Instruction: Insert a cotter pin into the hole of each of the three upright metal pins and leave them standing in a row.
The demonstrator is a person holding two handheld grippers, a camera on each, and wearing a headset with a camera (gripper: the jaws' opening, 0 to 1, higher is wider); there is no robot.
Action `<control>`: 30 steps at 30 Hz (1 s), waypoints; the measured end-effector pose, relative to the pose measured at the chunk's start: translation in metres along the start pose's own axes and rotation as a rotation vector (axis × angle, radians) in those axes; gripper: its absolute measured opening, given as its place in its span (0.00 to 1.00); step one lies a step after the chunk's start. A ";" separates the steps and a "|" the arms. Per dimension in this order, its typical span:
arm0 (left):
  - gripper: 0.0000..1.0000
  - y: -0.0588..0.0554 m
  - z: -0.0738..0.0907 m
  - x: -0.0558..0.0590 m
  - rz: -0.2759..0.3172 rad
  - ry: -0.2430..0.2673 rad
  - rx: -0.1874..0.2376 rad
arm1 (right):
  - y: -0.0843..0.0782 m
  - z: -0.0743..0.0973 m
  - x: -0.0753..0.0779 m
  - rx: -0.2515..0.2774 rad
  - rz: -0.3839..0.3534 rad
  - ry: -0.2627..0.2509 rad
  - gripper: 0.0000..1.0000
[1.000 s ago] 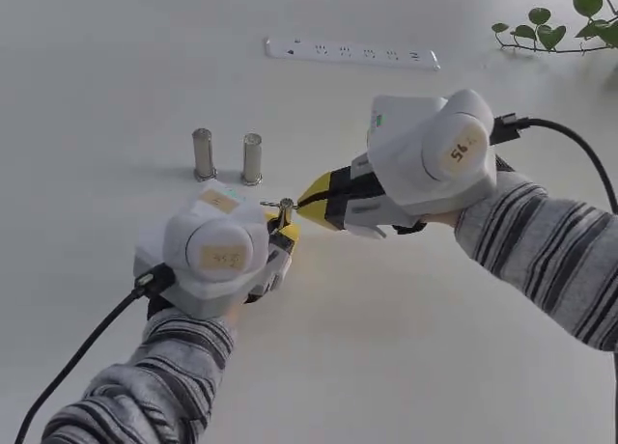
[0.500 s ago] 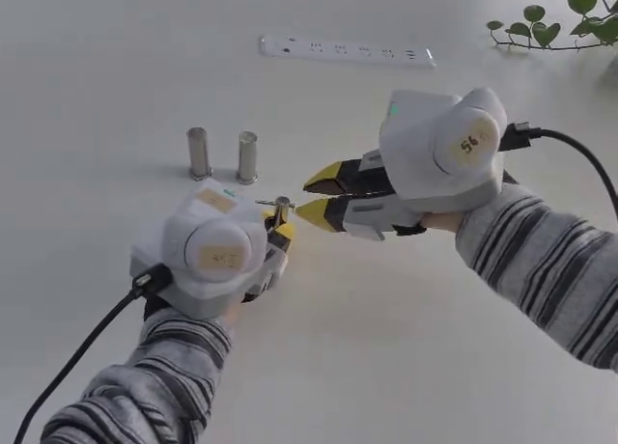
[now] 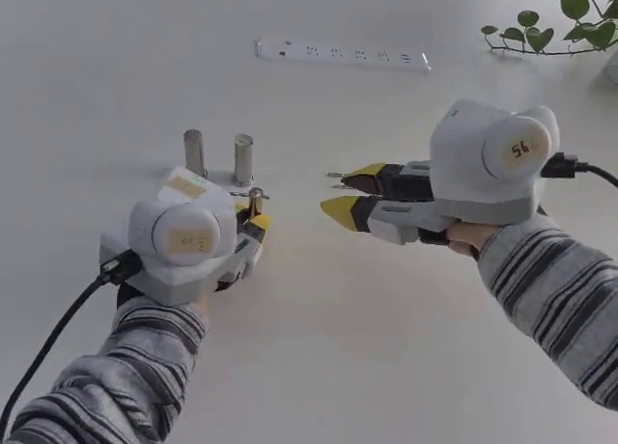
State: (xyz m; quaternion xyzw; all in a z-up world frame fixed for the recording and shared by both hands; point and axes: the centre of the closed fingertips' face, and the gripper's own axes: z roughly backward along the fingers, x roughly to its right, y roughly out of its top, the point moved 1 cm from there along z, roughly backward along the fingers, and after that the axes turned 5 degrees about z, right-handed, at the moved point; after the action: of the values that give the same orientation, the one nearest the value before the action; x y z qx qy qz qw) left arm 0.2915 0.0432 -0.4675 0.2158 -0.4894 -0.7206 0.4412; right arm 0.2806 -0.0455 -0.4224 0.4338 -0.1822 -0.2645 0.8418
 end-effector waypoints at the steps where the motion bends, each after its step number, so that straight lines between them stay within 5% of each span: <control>1: 0.05 0.001 0.000 -0.005 0.010 0.011 0.000 | -0.001 0.000 0.001 0.002 -0.001 0.001 0.22; 15: 0.05 0.001 0.007 -0.044 0.015 0.070 -0.004 | -0.002 -0.004 0.001 0.031 -0.100 -0.014 0.31; 30: 0.05 0.001 0.011 -0.045 0.003 0.067 0.002 | -0.010 -0.008 -0.001 0.021 -0.133 -0.011 0.30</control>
State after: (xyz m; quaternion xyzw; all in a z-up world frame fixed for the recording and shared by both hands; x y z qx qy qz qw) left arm 0.3072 0.0870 -0.4677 0.2394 -0.4754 -0.7118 0.4583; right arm 0.2811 -0.0449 -0.4352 0.4524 -0.1603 -0.3201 0.8168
